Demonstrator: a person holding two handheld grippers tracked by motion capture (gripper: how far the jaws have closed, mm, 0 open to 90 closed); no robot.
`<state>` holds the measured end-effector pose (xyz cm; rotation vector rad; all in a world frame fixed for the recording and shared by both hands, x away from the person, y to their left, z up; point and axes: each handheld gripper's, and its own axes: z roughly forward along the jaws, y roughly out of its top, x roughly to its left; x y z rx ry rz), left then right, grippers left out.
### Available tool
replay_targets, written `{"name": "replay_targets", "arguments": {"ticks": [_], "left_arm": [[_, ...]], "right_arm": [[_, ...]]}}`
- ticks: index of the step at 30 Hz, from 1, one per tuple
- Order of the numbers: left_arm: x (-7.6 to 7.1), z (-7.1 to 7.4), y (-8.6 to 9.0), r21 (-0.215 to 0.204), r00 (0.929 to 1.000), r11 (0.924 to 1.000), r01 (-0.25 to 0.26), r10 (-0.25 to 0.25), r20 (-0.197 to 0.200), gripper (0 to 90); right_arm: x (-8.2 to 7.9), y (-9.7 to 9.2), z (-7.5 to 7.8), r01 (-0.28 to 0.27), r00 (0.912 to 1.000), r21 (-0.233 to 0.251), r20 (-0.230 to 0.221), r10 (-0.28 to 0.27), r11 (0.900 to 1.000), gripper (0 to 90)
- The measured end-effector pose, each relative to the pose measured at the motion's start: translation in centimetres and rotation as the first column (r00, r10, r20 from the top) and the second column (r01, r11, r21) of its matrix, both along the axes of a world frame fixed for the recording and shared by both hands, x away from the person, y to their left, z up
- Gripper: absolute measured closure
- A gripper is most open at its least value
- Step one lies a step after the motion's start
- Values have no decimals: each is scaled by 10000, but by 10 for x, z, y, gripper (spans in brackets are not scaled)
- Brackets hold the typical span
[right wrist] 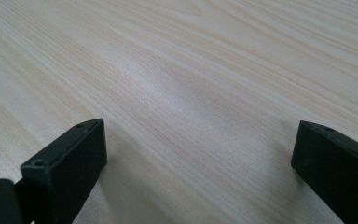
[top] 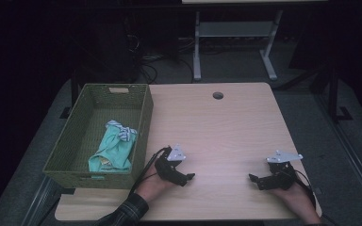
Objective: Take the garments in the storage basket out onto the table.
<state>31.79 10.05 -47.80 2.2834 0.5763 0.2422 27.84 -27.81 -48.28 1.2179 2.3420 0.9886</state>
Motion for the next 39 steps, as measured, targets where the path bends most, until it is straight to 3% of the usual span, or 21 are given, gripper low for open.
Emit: {"name": "replay_targets", "arguments": {"ticks": [9,13,34,39], "left_arm": [[3,2,0,135,10000,9999,56,-55,-50,129],[5,4,2,192,9997,9998,-64,69,-249,129],[6,18,9,-121,9992,9995,-289,285,-265,133],[5,21,10,-363,9988,9985,-400,390,-281,133]], "right_arm": [[0,0,0,0,10000,-2,-1,0,10000,31],[0,0,0,-3,10000,-4,0,3,10000,31],[0,0,0,-2,10000,-5,1,2,10000,31],[0,0,0,-3,10000,-5,-3,3,10000,31]]}}
